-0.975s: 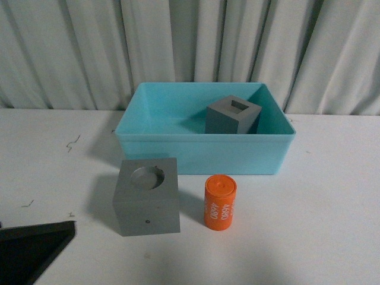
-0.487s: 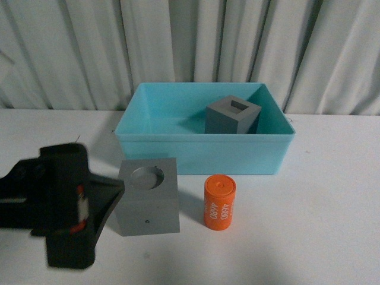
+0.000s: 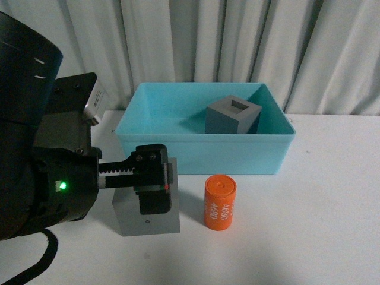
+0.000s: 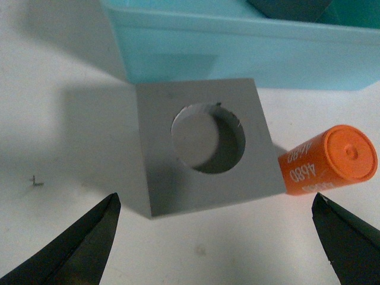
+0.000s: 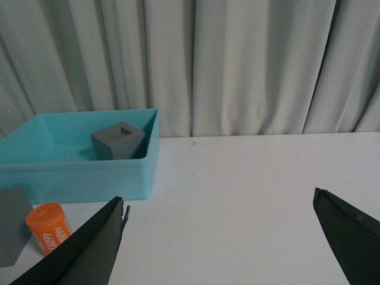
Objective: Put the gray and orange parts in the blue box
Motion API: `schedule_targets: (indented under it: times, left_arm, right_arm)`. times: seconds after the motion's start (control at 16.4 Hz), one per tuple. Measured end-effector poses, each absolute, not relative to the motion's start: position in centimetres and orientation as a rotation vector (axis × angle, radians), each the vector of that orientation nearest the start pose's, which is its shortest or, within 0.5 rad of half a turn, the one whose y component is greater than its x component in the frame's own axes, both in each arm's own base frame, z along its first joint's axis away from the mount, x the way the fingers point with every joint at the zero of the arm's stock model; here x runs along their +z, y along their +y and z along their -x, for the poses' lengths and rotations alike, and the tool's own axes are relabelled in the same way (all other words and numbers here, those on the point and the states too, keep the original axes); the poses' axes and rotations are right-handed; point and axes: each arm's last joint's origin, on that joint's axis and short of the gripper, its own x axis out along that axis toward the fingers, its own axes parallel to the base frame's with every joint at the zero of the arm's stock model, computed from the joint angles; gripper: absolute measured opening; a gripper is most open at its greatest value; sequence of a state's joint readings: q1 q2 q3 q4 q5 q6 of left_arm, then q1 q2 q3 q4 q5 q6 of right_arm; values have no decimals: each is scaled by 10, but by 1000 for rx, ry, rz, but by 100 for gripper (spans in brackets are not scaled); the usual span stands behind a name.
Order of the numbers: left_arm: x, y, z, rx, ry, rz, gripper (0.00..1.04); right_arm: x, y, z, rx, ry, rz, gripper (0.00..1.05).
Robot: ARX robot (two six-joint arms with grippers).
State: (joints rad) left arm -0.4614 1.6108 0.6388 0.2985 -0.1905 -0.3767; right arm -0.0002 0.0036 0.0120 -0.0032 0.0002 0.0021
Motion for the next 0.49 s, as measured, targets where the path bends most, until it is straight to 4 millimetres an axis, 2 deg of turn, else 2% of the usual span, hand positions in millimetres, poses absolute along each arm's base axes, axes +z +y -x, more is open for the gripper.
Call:
schedule_targets:
  times: [0.18,0.3,0.49]
  left_arm:
    - [135,-134,-283,-138,628,115,98]
    - [127,-133,-287,-137,634,71,98]
    - [127,-132,-300,-140,604,26,98]
  right_arm:
    - [167,0,-97,0,-5,-2,98]
    - [167,0,-97,0,-5,-2,98]
    - [167,0,-97,0,-5,-2,98]
